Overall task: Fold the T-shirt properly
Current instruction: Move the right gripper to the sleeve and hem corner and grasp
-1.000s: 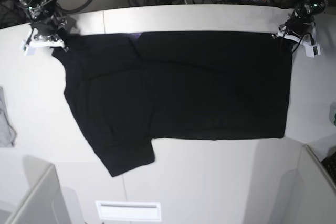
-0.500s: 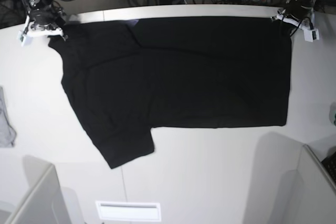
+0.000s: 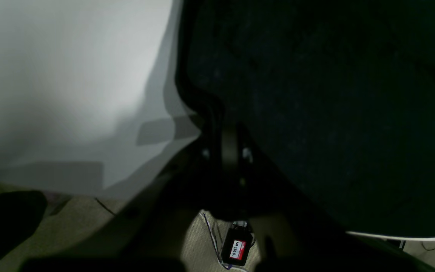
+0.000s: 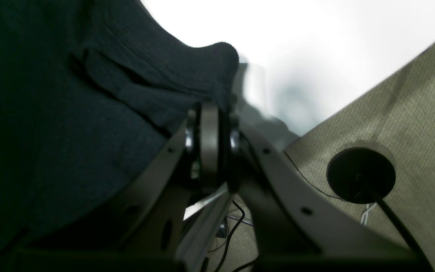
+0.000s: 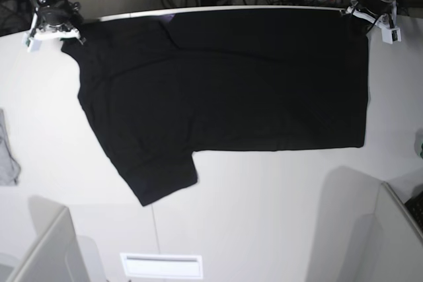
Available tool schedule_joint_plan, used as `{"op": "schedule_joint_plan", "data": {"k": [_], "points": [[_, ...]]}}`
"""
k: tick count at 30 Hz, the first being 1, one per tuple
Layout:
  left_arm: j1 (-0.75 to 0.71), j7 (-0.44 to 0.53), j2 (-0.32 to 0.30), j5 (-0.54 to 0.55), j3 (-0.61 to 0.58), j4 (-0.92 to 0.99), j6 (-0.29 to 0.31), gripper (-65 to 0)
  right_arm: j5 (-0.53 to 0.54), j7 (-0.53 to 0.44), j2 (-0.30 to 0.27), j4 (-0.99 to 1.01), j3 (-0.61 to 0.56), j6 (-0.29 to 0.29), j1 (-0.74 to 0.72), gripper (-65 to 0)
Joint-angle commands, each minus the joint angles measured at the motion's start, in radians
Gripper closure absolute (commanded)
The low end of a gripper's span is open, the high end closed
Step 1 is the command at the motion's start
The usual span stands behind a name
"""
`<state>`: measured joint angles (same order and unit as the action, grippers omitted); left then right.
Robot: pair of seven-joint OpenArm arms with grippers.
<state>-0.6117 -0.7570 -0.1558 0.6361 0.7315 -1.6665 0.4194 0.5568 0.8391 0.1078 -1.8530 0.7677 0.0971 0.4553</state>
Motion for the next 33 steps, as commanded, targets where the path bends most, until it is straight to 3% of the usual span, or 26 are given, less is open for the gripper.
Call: {"op": "schedule_joint_plan", "data": {"k": [1,4,8,12,14,21,28,30,33], "points": [[-0.006,0.004,-0.014,0.003,0.007,-0.014,-0.001,0.0,0.007,-0.019,-0.009,-0.021,0.003,0.003,0.001,0.0],[-0.006,0.004,-0.014,0.003,0.009,-0.014,-0.001,0.0,0.007,-0.019,-0.009,-0.021,0.003,0.002,0.001,0.0],[-0.006,0.004,-0.014,0.003,0.009,-0.016,-0.001,-24.2,0.007,-0.019,-0.009,-0.021,0.005,-0.003,0.012,-1.7],[-0.003,0.004,-0.014,0.003,0.078,-0.013,-0.001,-37.0,0.007,-0.020,-0.009,-0.023,0.042,-0.003,0.018,-33.0],[0.000,0.004,-0.008,0.001,0.133,-0.010,-0.001,-38.3,0.007,-0.020,-0.003,-0.021,0.092,-0.003,0.010,-38.6],[0.029,0.004,-0.003,-0.005,0.339,-0.019,-0.003,-38.3,0.007,-0.019,-0.035,-0.029,0.138,0.003,-0.025,-37.8],[0.066,0.004,-0.008,-0.005,0.397,-0.071,-0.001,-37.2,0.007,-0.019,-0.092,-0.101,-0.092,0.054,-0.039,-37.7],[0.085,0.004,-0.008,-0.005,0.397,-0.099,-0.001,-29.0,0.003,-0.020,-0.090,-0.127,-0.150,0.054,-0.068,-37.7],[0.114,0.004,-0.006,-0.005,0.397,-0.146,-0.001,-9.1,-0.002,-0.019,-0.092,-0.130,-0.215,0.053,-0.126,-37.7]]}}
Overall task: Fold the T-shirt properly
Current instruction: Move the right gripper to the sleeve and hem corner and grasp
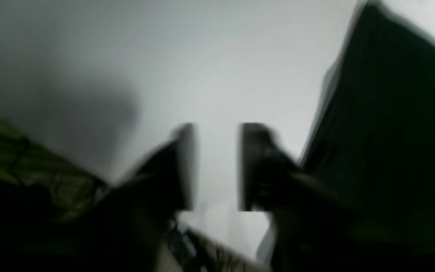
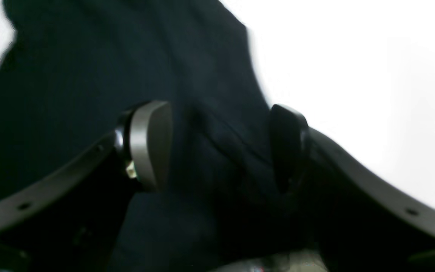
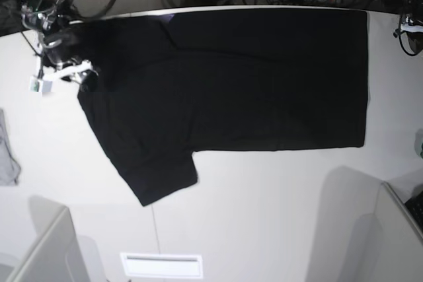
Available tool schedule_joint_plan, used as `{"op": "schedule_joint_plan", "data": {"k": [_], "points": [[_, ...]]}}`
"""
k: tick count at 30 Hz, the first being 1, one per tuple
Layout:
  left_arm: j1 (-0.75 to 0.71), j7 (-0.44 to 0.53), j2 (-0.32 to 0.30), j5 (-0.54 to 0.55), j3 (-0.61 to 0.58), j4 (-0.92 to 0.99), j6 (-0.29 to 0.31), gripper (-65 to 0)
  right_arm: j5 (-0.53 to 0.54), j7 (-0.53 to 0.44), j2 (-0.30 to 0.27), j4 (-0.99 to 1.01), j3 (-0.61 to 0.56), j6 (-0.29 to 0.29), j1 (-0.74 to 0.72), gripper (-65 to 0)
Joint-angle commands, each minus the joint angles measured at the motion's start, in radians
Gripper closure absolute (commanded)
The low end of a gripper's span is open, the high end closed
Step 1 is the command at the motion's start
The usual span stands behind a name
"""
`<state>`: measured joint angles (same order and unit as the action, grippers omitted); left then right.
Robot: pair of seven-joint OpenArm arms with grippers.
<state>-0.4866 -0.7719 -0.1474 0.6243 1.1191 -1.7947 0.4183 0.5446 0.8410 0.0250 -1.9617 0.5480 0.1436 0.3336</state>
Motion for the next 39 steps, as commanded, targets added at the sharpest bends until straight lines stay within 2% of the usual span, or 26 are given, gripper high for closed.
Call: {"op": "schedule_joint_plan", "data": {"k": [1,4,6,9,18,20,24,27,30,35,39], "points": [[-0.007,0.019,-0.014,0.007,0.008,-0.030,0.000,-1.5,0.010,-0.021,-0.012,-0.020,-0.010,0.006,-0.032,-37.7],[0.007,0.019,-0.018,0.007,-0.034,-0.043,0.000,0.0,0.009,-0.002,-0.055,-0.006,-0.072,0.006,-0.124,-37.7],[0.009,0.019,-0.019,0.007,-0.064,-0.043,0.000,0.0,0.009,0.042,-0.102,0.041,-0.119,0.006,-0.212,-37.7],[0.013,0.019,-0.019,0.007,-0.093,-0.043,0.000,0.0,0.009,0.107,-0.141,0.158,-0.144,0.006,-0.351,-37.7],[0.006,0.019,-0.028,0.006,-0.098,-0.043,0.000,0.0,0.009,0.099,-0.198,0.704,-0.153,0.009,-0.727,-38.0],[0.006,0.019,-0.039,0.006,-0.098,-0.040,0.000,0.0,0.009,0.047,-0.208,0.821,-0.205,0.011,-0.790,-38.1],[0.006,0.019,-0.039,0.006,-0.096,-0.043,0.000,0.0,0.010,-0.157,-0.262,1.100,-0.440,0.011,-0.920,-38.3],[0.004,0.019,-0.039,0.006,-0.095,-0.043,0.000,0.0,0.012,-0.291,-0.264,1.321,-0.555,0.012,-1.020,-38.6],[0.004,0.019,-0.039,0.006,-0.093,-0.040,0.000,0.0,0.010,-0.384,-0.261,1.461,-0.635,0.012,-1.088,-42.0],[-0.007,0.021,-0.039,0.006,-0.093,-0.041,0.000,0.0,0.010,-0.463,-0.256,1.536,-0.814,0.012,-1.125,-42.5],[-0.004,0.021,-0.039,0.006,-0.093,-0.041,0.000,0.0,0.012,-0.464,-0.241,1.541,-0.843,0.012,-1.108,-42.0]]}}
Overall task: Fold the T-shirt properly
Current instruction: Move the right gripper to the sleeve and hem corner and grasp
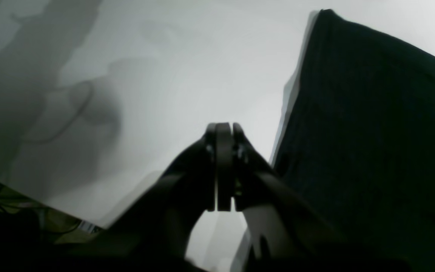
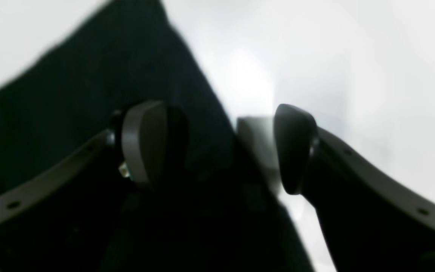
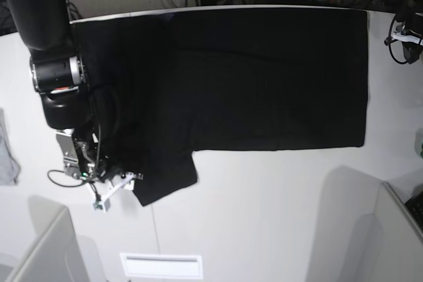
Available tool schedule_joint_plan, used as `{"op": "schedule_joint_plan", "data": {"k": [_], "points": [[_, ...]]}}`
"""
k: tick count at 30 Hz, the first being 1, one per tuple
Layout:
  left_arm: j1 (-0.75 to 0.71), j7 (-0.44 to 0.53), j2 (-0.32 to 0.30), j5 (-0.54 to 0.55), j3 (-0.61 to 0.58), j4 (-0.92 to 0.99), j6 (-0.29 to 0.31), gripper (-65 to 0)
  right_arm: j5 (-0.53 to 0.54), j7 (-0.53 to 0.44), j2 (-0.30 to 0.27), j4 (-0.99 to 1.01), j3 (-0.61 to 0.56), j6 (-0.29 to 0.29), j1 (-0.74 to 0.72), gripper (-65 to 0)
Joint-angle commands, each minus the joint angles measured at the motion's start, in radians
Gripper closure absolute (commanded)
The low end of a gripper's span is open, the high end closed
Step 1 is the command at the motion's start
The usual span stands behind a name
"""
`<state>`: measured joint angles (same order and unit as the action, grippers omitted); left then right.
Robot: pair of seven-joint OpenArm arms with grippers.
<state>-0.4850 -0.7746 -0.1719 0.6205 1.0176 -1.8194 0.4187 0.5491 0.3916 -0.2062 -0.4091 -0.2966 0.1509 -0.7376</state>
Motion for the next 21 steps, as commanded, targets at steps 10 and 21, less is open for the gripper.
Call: {"op": "schedule_joint_plan", "data": {"k": [10,21], "points": [[-0.001,0.022,-0.015,0.009,0.008,-0.016,-0.001,0.0,0.007,0.010,-0.002,-0.020,0.001,0.005,0.013,-26.1],[0.053,0.022,-0.093,0.009,0.002,-0.001,-0.001,-8.4,0.007,0.010,-0.002,-0.020,0.004,0.005,0.029,0.0]]}}
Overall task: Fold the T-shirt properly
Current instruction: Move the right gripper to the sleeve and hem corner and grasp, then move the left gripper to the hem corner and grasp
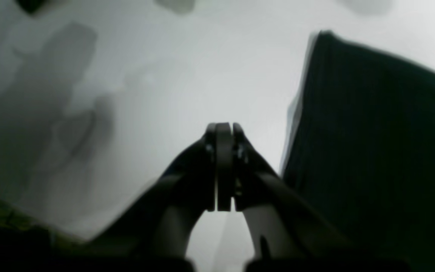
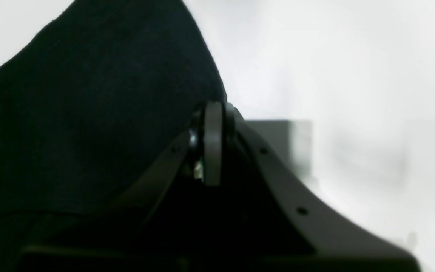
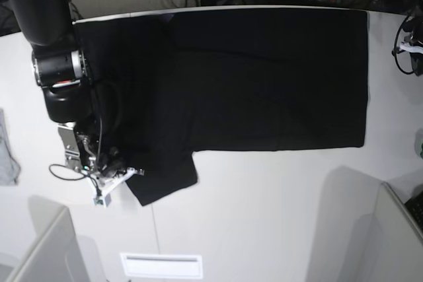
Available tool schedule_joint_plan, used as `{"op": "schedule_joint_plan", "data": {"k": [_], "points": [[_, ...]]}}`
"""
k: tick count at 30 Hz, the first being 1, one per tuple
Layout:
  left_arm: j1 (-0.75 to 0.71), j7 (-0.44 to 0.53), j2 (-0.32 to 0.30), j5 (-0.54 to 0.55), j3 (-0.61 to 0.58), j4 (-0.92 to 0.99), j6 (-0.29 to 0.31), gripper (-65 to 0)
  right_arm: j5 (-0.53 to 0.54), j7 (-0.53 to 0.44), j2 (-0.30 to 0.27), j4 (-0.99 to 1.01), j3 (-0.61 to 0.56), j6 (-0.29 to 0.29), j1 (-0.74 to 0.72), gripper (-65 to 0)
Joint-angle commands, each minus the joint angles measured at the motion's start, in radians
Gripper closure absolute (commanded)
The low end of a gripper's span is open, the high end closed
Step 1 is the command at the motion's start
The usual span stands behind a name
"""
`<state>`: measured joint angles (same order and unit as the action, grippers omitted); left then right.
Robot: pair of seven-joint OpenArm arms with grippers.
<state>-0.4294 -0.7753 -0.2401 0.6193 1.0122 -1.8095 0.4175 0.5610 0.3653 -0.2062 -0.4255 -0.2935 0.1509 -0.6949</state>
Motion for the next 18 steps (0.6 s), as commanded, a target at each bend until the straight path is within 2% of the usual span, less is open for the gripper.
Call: {"op": "schedule_joint_plan", "data": {"k": [1,4,6,8,10,15,18], "points": [[0.008,0.023,-0.031,0.011,0.006,-0.003,0.001,-16.1,-0.005,0.036,-0.002,-0.003,0.001,0.005,-0.013,0.0],[0.097,0.021,-0.048,0.011,0.003,0.067,0.001,-34.7,-0.005,0.036,-0.002,-0.005,0.001,0.005,-0.015,0.0],[0.163,0.021,-0.075,0.004,-0.029,0.155,-0.001,-42.3,-0.005,0.038,-0.002,-0.029,0.001,0.003,-0.015,0.0],[0.218,0.021,-0.124,-0.045,-0.108,0.233,-0.001,-44.9,-0.005,0.041,-0.002,-0.066,0.001,0.000,-0.009,0.0],[0.284,0.021,-0.153,-0.126,-0.204,0.310,-0.001,-44.9,-0.005,0.045,-0.002,-0.094,0.001,-0.001,0.005,0.0],[0.430,0.023,-0.149,-0.304,-0.255,0.425,-0.001,-44.9,0.000,0.048,-0.002,-0.125,0.003,-0.001,0.011,0.0],[0.496,0.024,-0.132,-0.335,-0.255,0.478,-0.001,-44.9,0.000,0.048,-0.002,-0.125,0.003,-0.001,0.011,0.0]]}}
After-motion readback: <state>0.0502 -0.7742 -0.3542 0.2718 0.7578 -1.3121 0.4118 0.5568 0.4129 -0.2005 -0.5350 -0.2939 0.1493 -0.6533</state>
